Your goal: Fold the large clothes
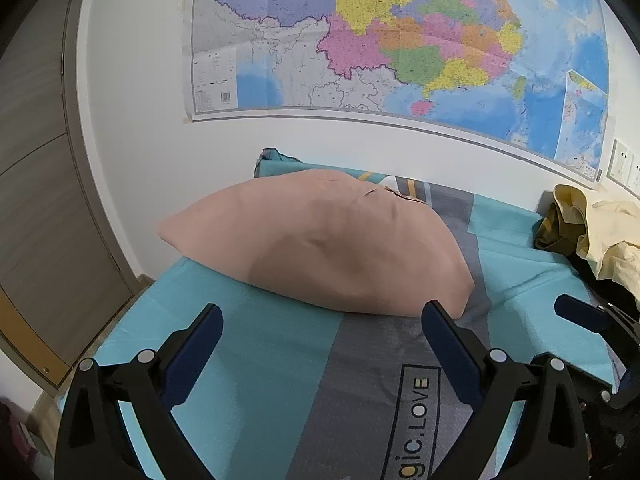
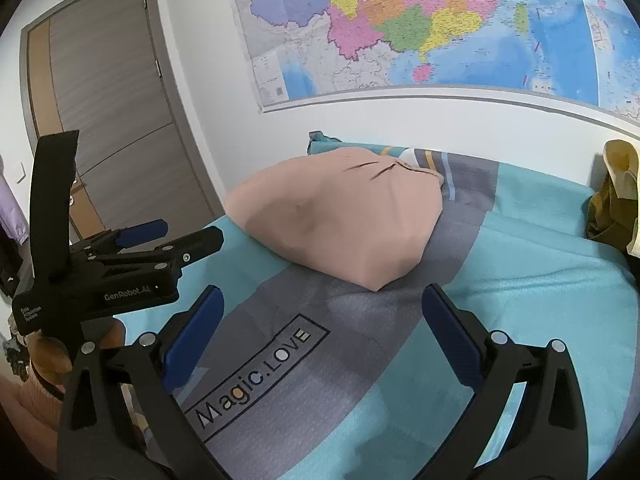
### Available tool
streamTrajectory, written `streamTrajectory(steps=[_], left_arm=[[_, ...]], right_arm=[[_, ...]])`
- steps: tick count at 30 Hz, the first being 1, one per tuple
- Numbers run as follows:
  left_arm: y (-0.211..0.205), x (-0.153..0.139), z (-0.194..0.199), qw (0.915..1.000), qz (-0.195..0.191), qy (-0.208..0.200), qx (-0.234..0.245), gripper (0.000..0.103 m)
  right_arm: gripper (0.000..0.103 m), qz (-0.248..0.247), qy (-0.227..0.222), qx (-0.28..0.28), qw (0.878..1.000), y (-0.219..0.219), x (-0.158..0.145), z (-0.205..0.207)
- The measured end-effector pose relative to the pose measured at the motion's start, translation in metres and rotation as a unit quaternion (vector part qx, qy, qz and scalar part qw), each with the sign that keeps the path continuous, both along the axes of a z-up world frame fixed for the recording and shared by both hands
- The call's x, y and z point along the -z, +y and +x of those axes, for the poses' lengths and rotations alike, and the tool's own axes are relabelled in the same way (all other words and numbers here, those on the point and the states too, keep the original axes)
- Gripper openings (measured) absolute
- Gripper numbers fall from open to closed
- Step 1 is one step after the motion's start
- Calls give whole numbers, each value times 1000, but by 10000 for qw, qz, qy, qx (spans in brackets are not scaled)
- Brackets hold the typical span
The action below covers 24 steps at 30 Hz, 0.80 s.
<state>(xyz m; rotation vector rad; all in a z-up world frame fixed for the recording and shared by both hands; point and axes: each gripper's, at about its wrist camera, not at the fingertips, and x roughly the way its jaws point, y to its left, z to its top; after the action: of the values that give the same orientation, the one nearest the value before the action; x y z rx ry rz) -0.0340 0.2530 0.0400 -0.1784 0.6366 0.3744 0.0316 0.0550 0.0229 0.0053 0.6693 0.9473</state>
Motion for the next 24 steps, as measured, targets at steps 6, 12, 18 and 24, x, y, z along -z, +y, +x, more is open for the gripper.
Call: streamTrajectory(steps=[6, 12, 18, 24], left_arm=[[0, 1, -1, 10000, -33, 22, 6, 96], [-2, 0, -4, 10000, 1, 20, 21, 96], [-2, 1, -6, 10000, -4, 20, 27, 96], [-4, 4, -7, 10000, -33, 63, 18, 96]], right_arm=[[98, 36, -6, -23, 10000, -1, -1, -3], [98, 33, -34, -26, 10000, -1, -2, -7], [98, 22, -21, -30, 10000, 0, -2, -8], [98, 28, -22, -15, 10000, 0, -3, -10]])
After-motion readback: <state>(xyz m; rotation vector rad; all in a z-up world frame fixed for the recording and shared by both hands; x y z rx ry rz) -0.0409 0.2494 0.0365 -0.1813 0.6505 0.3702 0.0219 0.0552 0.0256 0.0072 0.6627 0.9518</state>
